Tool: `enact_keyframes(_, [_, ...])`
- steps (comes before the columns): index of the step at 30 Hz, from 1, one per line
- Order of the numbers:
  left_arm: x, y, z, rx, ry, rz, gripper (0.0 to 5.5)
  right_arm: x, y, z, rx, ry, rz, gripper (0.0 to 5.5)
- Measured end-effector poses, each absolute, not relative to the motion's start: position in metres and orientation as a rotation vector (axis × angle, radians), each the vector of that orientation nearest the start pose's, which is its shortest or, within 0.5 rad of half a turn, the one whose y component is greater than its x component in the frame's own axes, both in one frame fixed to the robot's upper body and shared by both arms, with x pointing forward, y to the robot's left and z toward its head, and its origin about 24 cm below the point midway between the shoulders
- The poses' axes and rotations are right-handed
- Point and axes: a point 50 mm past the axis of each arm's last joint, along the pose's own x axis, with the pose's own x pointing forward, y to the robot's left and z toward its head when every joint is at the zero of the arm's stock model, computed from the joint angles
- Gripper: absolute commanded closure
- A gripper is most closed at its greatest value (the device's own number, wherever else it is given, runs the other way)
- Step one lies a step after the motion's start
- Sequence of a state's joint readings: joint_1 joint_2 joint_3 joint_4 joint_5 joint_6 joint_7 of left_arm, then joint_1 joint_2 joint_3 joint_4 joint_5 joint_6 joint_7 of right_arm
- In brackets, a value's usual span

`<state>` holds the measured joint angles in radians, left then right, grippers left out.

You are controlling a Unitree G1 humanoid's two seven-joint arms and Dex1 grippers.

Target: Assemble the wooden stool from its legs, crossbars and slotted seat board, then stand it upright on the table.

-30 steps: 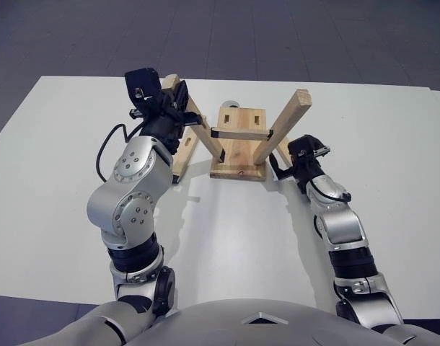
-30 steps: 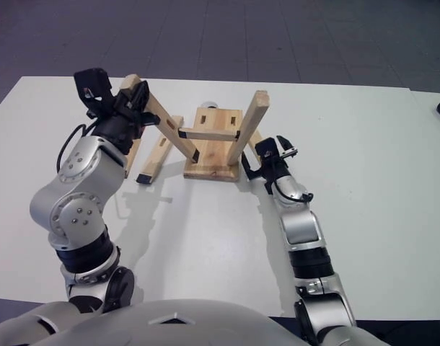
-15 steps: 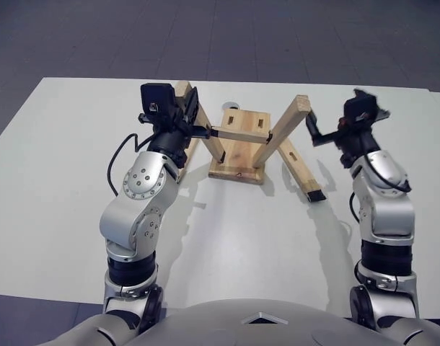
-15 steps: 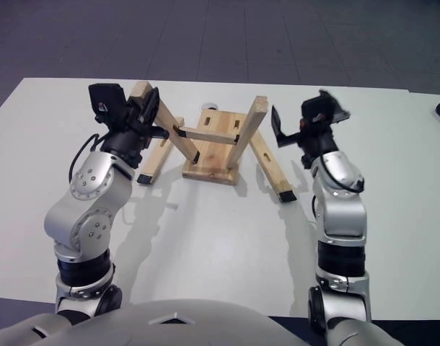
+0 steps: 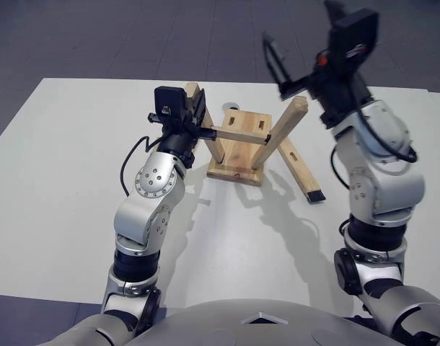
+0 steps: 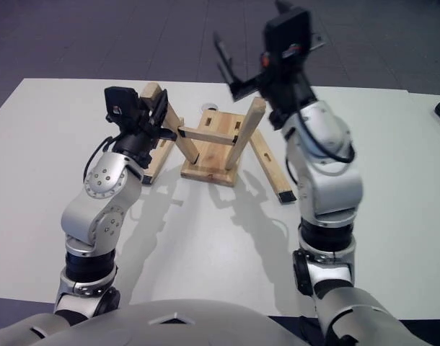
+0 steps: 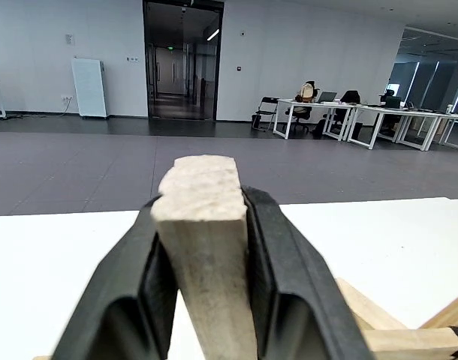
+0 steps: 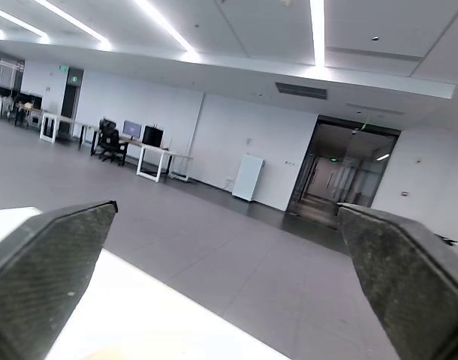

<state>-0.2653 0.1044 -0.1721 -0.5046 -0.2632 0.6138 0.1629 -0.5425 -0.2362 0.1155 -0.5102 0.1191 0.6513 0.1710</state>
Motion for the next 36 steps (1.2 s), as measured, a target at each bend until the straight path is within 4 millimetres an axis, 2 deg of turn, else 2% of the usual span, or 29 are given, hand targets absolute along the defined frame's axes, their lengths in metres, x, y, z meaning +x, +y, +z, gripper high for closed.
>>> enact_keyframes(2, [0.265, 0.097, 0.158, -0.066, -0.106, -0.227, 4.44, 0.282, -0.080, 0.213, -0.289, -0.277, 0.464, 0.10])
enact_keyframes(6, [0.266, 0.095, 0.157, -0.058, -0.113, -0.229, 4.43, 0.282, -0.055, 0.181, -0.498, -0.176, 0.498, 0.10])
enact_keyframes(9, [0.265, 0.095, 0.156, -0.054, -0.118, -0.228, 4.42, 0.281, -0.052, 0.151, -0.632, -0.064, 0.531, 0.10])
enact_keyframes(13, [0.265, 0.095, 0.154, -0.046, -0.114, -0.224, 4.42, 0.278, -0.056, 0.133, -0.694, 0.007, 0.557, 0.10])
enact_keyframes(15, [0.265, 0.095, 0.154, -0.047, -0.116, -0.223, 4.42, 0.279, -0.058, 0.133, -0.664, 0.003, 0.547, 0.10])
enact_keyframes(18, [0.265, 0.096, 0.154, -0.044, -0.118, -0.219, 4.41, 0.280, -0.053, 0.144, -0.557, -0.055, 0.547, 0.10])
enact_keyframes(22, [0.265, 0.096, 0.153, -0.044, -0.117, -0.219, 4.41, 0.286, -0.063, 0.184, -0.443, -0.267, 0.393, 0.10])
enact_keyframes(26, [0.265, 0.096, 0.153, -0.044, -0.116, -0.219, 4.41, 0.287, -0.067, 0.195, -0.397, -0.323, 0.332, 0.10])
enact_keyframes(29, [0.264, 0.096, 0.153, -0.041, -0.116, -0.219, 4.40, 0.292, -0.066, 0.186, -0.475, -0.283, 0.317, 0.10])
enact_keyframes(33, [0.264, 0.095, 0.152, -0.031, -0.117, -0.218, 4.40, 0.291, -0.056, 0.151, -0.661, -0.149, 0.415, 0.10])
enact_keyframes(36, [0.264, 0.096, 0.151, -0.018, -0.116, -0.218, 4.37, 0.288, -0.053, 0.147, -0.729, -0.154, 0.446, 0.10])
